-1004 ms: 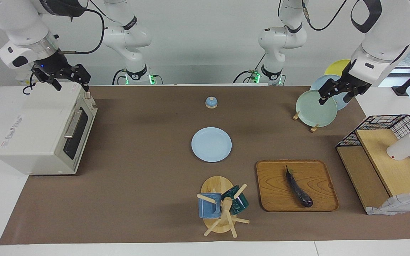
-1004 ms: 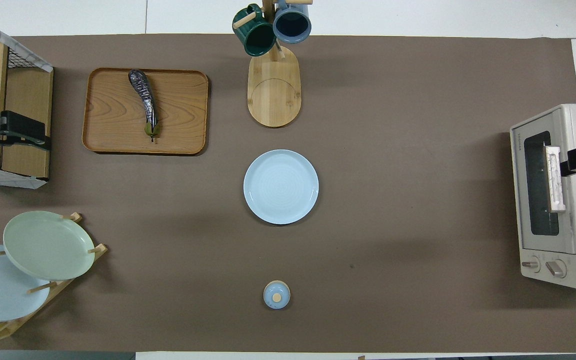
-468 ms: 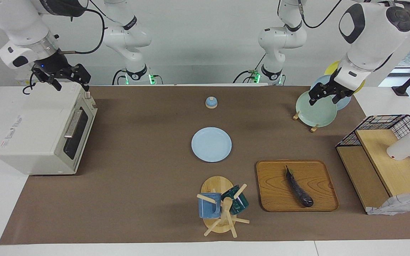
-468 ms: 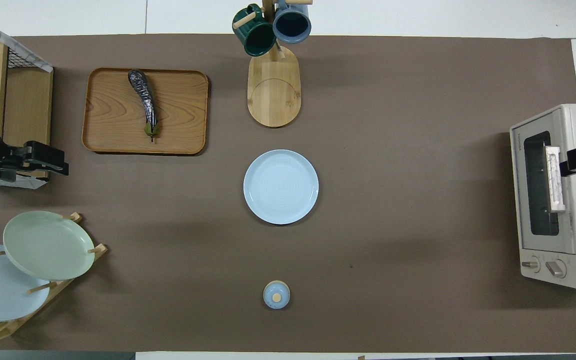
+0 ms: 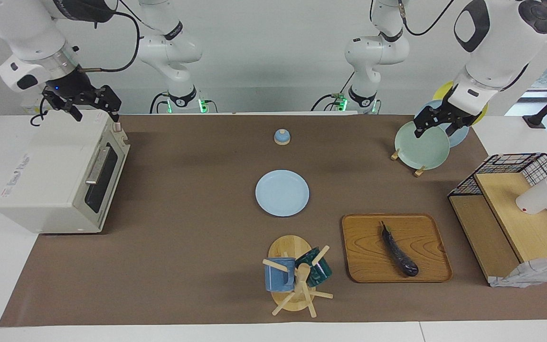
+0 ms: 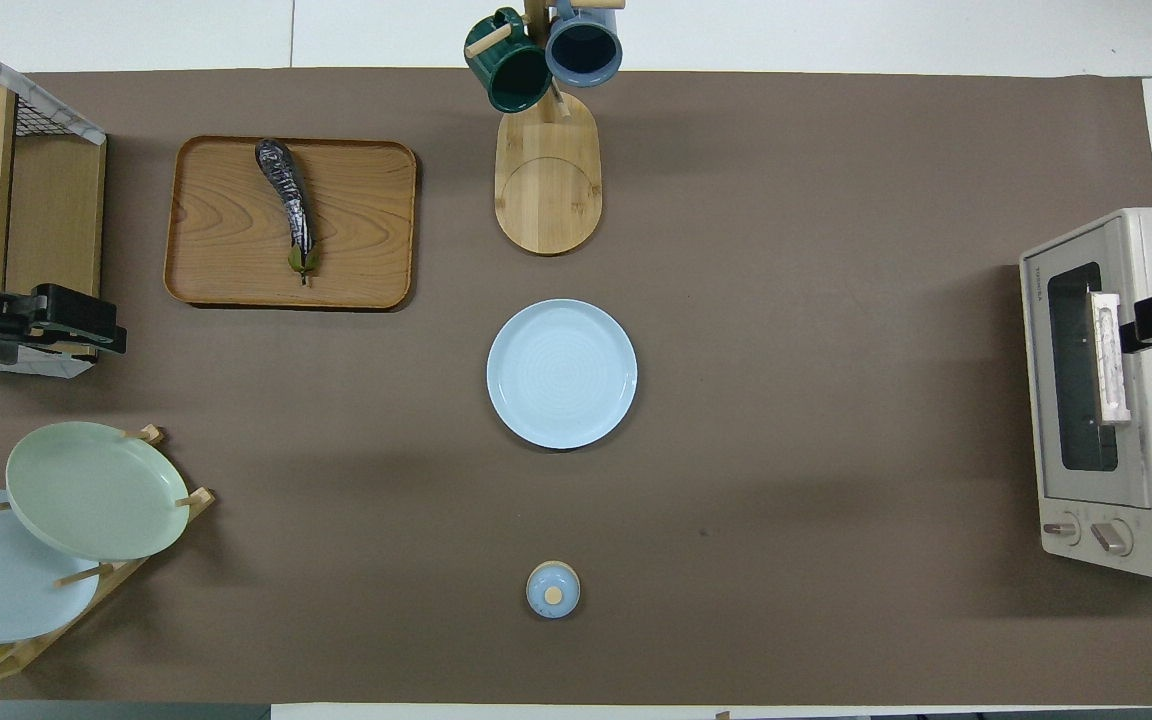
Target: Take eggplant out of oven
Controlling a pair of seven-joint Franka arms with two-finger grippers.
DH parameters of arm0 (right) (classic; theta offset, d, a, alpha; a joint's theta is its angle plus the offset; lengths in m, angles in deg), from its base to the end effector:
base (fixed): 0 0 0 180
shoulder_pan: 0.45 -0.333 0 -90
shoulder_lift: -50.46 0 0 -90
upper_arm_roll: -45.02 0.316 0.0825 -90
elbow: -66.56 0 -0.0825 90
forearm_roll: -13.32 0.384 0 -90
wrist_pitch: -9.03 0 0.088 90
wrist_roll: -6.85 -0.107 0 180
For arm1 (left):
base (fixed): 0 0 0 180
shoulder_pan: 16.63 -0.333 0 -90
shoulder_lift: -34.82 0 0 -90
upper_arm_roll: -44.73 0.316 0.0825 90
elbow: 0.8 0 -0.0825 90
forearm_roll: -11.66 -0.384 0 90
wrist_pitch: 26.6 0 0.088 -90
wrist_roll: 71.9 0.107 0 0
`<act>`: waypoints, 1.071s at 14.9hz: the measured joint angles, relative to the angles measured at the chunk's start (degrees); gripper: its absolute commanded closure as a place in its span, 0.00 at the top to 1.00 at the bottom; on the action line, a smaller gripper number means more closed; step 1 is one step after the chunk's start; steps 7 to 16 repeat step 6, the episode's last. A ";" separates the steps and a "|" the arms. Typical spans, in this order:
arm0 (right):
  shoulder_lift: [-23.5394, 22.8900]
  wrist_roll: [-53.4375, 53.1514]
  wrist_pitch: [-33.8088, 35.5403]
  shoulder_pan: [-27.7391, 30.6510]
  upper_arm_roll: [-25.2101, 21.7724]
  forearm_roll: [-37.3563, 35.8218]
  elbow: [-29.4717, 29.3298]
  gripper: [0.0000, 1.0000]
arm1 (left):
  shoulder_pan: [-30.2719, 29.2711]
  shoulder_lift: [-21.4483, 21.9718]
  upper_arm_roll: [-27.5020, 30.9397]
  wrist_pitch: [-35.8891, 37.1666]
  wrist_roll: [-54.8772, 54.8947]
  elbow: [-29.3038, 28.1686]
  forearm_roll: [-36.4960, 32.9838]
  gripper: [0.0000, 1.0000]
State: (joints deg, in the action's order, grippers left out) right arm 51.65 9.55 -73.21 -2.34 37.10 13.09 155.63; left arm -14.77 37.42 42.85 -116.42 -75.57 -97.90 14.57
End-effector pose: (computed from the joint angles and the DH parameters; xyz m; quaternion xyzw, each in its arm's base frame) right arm 0.5306 -0.0574 0.6321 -0.9984 0.0291 0.0492 0.0032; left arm 0.5348 -0.0408 0.5908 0.9989 0.0004 -0.0423 0.0219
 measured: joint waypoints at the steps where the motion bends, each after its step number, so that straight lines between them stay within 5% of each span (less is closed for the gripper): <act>1: 0.00 0.00 0.00 0.00 0.00 0.00 0.00 1.00 | -0.11 0.00 -0.27 0.05 0.02 0.00 0.00 1.00; 16: 0.00 0.00 0.00 0.00 0.00 0.00 0.00 1.00 | -1.62 0.00 -1.79 0.23 0.07 0.00 -0.01 1.00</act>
